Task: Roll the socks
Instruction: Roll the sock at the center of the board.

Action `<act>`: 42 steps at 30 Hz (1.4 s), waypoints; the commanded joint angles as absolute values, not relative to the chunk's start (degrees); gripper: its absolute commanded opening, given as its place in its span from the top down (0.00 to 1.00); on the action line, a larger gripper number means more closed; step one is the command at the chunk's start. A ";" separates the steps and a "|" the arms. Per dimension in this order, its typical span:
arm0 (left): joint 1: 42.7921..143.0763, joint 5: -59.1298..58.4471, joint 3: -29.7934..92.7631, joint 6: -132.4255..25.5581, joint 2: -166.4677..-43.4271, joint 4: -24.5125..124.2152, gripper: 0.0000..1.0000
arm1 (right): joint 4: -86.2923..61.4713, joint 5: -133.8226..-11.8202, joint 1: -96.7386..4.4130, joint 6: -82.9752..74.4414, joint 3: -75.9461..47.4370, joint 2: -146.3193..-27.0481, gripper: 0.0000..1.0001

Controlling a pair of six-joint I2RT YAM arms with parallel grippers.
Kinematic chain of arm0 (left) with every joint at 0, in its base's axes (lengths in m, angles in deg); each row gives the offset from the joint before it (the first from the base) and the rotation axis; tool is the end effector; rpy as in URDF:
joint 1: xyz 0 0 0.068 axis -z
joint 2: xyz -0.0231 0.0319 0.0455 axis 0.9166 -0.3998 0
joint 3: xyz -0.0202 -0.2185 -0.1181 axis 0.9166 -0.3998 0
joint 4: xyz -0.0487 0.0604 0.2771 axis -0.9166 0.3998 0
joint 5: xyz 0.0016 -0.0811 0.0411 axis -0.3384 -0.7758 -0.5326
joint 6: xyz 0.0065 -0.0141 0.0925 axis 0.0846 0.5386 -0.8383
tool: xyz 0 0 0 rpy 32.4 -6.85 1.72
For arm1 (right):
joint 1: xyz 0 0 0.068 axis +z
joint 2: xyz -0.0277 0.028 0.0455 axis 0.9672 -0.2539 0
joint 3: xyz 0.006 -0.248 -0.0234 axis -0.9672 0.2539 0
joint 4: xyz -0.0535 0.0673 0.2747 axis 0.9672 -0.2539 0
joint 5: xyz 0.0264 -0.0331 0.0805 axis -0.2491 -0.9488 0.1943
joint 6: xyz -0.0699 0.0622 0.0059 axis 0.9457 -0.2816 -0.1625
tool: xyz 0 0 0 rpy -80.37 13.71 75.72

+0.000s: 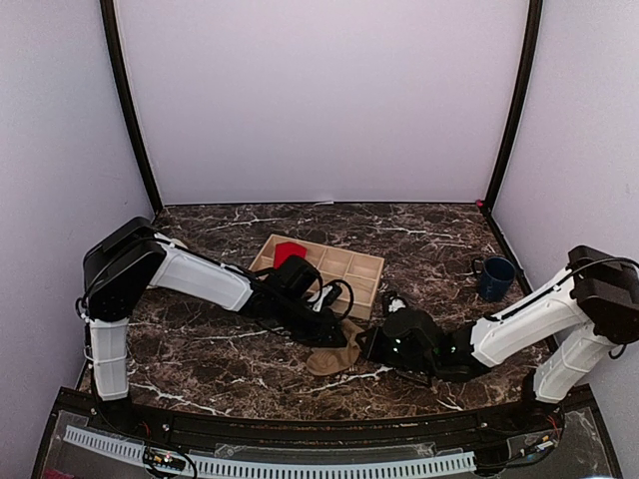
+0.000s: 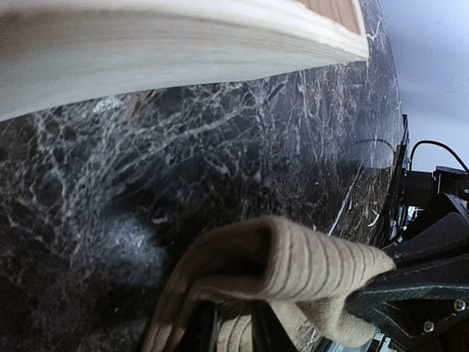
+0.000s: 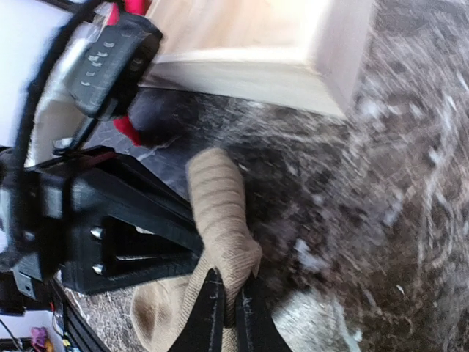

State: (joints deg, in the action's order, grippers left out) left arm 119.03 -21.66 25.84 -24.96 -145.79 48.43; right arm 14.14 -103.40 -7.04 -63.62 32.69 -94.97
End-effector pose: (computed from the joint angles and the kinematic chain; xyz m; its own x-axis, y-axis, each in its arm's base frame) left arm 0.2404 -0.3830 0.0523 -0.9137 0.2736 -0.3006 0.4056 0.5655 -0.7181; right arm 0.1522 0.2927 0.0578 -0.7592 0.3704 -0.5352 -0.1047 0.7421 0.6620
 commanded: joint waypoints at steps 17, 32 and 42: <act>118.65 -15.63 16.98 -18.14 -134.10 52.13 0.70 | -14.33 -111.38 -1.49 -38.38 16.66 -103.59 0.96; 117.59 -13.73 18.28 -15.84 -130.69 53.00 0.59 | -27.05 -124.72 6.54 -38.00 6.07 -112.17 0.95; 117.59 -18.22 19.69 -15.72 -133.49 52.83 0.50 | -27.53 -125.33 7.15 -37.56 4.70 -113.25 0.95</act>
